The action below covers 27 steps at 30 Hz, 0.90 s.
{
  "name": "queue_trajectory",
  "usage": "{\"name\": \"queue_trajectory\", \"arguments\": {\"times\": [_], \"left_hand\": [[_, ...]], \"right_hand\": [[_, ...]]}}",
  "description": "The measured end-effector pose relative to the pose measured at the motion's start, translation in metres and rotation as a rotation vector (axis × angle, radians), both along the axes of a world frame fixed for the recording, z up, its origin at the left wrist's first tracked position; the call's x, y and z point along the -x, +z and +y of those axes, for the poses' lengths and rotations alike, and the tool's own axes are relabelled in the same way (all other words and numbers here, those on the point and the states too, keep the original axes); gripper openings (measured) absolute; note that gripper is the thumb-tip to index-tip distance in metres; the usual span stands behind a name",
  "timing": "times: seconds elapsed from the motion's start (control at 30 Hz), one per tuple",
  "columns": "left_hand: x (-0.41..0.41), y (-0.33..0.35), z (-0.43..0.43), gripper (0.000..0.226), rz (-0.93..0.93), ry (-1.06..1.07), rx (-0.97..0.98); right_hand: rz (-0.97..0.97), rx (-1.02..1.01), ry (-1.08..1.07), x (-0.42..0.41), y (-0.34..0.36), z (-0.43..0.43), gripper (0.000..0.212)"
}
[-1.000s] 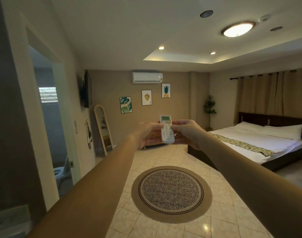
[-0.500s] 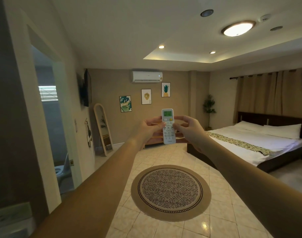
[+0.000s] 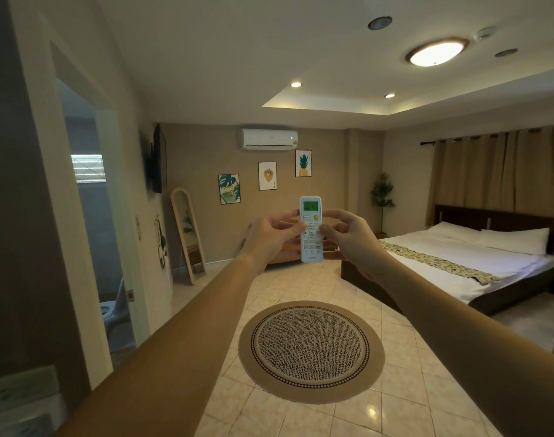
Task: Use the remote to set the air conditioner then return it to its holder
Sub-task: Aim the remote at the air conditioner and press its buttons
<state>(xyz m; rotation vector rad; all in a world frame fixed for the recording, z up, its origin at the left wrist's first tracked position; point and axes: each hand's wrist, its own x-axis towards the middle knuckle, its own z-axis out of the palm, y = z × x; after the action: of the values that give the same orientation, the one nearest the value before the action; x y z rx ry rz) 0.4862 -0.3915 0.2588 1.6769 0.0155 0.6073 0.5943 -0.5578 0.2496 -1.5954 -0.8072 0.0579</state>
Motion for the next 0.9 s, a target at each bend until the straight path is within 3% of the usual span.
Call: {"name": "queue_trajectory", "arguments": {"times": [0.5,0.9], "left_hand": [[0.0020,-0.0038,0.0030,0.039,0.030,0.019,-0.030],[0.0000,-0.0063,0.0001,0.040,0.040,0.040,-0.032]], "right_hand": [[0.013,-0.025,0.048,0.0077,-0.0034,-0.0033,0.024],[0.035,-0.007,0.049,0.0073,-0.0043,-0.0071,0.030]]}}
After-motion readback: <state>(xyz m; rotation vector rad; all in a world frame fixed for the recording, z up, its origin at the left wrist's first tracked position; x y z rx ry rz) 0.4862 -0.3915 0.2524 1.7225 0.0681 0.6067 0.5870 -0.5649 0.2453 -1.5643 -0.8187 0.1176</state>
